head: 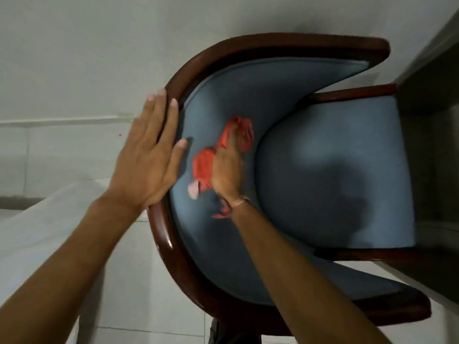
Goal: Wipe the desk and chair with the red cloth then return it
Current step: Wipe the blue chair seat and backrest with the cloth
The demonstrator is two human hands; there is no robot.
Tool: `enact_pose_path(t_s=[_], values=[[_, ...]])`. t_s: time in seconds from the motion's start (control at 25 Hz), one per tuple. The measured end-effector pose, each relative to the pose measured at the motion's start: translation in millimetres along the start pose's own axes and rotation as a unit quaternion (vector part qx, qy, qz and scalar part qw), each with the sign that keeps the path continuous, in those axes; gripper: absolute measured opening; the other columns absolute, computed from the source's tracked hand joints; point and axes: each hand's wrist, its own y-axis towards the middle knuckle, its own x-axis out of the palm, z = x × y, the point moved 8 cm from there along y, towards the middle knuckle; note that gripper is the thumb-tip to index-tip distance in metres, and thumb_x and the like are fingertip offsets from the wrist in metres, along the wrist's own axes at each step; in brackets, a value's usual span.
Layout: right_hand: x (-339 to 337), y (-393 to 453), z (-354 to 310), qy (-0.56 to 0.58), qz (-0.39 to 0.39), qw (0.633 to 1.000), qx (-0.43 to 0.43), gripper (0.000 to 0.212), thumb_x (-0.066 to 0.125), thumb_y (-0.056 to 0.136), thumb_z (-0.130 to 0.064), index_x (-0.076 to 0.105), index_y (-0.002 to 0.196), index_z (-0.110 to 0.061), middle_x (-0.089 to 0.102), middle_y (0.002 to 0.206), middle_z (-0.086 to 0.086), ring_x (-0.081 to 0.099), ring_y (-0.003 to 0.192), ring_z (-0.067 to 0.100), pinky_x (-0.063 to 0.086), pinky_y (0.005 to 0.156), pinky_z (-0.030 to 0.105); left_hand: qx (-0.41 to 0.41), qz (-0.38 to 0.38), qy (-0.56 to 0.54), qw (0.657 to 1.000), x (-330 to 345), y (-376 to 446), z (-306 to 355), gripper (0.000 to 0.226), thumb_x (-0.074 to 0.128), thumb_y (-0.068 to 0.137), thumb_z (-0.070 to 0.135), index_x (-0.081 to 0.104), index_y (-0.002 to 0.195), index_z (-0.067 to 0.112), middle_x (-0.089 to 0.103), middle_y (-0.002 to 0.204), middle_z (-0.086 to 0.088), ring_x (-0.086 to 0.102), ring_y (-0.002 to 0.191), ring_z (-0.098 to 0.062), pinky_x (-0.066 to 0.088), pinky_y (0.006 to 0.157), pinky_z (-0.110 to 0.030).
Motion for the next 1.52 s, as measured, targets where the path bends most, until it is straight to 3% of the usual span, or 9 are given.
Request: enact_pose_path(t_s=[0.2,0.32,0.4,0.48,0.6,0.76,1.08,1.24,1.52], values=[[-16,-85,135,-0.154,-0.21,0.954,0.147,0.054,0.039,0.111,-0.013,0.021,0.161,-0.006,0.011,0.173,0.011,0.014,0.161,0.022,0.006,0.127,0.023,-0.013,0.093,-0.072,0.993,4,3,-3,0.058,0.024,0.109,0.032,0.022,0.159,0.001,0.015,0.17,-0.019,0.007,0.159,-0.036,0.018,0.129,-0.052],[-5,-101,157,0.148,-0.103,0.921,0.346,0.038,0.037,0.11,-0.007,0.052,0.141,0.007,0.049,0.153,0.024,0.047,0.142,0.036,0.032,0.125,0.042,-0.003,0.109,-0.083,0.991,8,6,-2,0.057,0.025,0.11,0.031,0.021,0.16,0.003,0.014,0.171,-0.018,0.006,0.159,-0.034,0.017,0.129,-0.053],[12,-91,135,0.32,0.067,0.867,0.376,0.027,0.04,0.104,-0.008,0.06,0.089,0.002,0.06,0.094,0.028,0.057,0.083,0.041,0.053,0.082,0.043,-0.005,0.116,-0.105,0.988,10,9,-4,0.057,0.024,0.109,0.031,0.019,0.16,0.005,0.012,0.171,-0.015,0.004,0.16,-0.032,0.015,0.13,-0.051],[25,-56,105,0.439,0.127,0.818,0.349,0.028,0.044,0.099,-0.014,0.053,0.073,-0.011,0.051,0.067,0.015,0.048,0.06,0.028,0.045,0.056,0.029,-0.013,0.119,-0.117,0.986,11,6,-5,0.058,0.024,0.109,0.032,0.018,0.161,0.007,0.011,0.172,-0.013,0.003,0.16,-0.03,0.013,0.131,-0.049],[6,16,37,0.432,0.096,0.855,0.271,0.026,0.049,0.083,-0.044,0.05,0.071,-0.021,0.06,0.04,-0.007,0.057,0.036,0.006,0.056,0.054,0.025,-0.011,0.117,-0.124,0.985,10,4,-5,0.059,0.023,0.107,0.032,0.019,0.16,0.006,0.012,0.172,-0.014,0.004,0.16,-0.03,0.012,0.131,-0.047],[-2,9,59,0.37,0.129,0.876,0.282,0.06,0.048,0.091,-0.045,0.056,0.137,-0.008,0.082,0.09,-0.009,0.069,0.072,0.007,0.066,0.08,0.038,-0.005,0.105,-0.133,0.985,6,6,-5,0.057,0.027,0.109,0.027,0.017,0.161,0.006,0.01,0.172,-0.014,0.003,0.16,-0.03,0.011,0.131,-0.047],[-32,-6,137,-0.035,0.131,0.959,0.248,0.045,0.059,0.101,-0.031,0.06,0.132,0.003,0.064,0.132,0.027,0.062,0.119,0.032,0.046,0.104,0.042,-0.006,0.106,-0.153,0.982,9,5,-5,0.057,0.025,0.108,0.028,0.016,0.162,0.011,0.009,0.173,-0.01,0.001,0.16,-0.027,0.012,0.131,-0.048],[-39,1,162,-0.416,0.04,0.896,0.147,0.069,0.059,0.093,-0.042,0.037,0.156,-0.026,0.038,0.153,0.022,0.043,0.134,0.042,0.044,0.105,0.049,-0.016,0.11,-0.157,0.981,10,3,-7,0.057,0.024,0.108,0.029,0.019,0.161,0.011,0.011,0.172,-0.01,0.003,0.16,-0.026,0.013,0.131,-0.048],[-26,-12,167,-0.107,0.019,0.978,0.177,0.05,0.057,0.092,-0.004,0.056,0.142,0.001,0.059,0.144,0.027,0.059,0.129,0.037,0.045,0.109,0.034,-0.019,0.118,-0.146,0.982,8,4,-7,0.054,0.028,0.108,0.023,0.022,0.16,0.01,0.015,0.171,-0.012,0.007,0.16,-0.029,0.017,0.129,-0.051]])
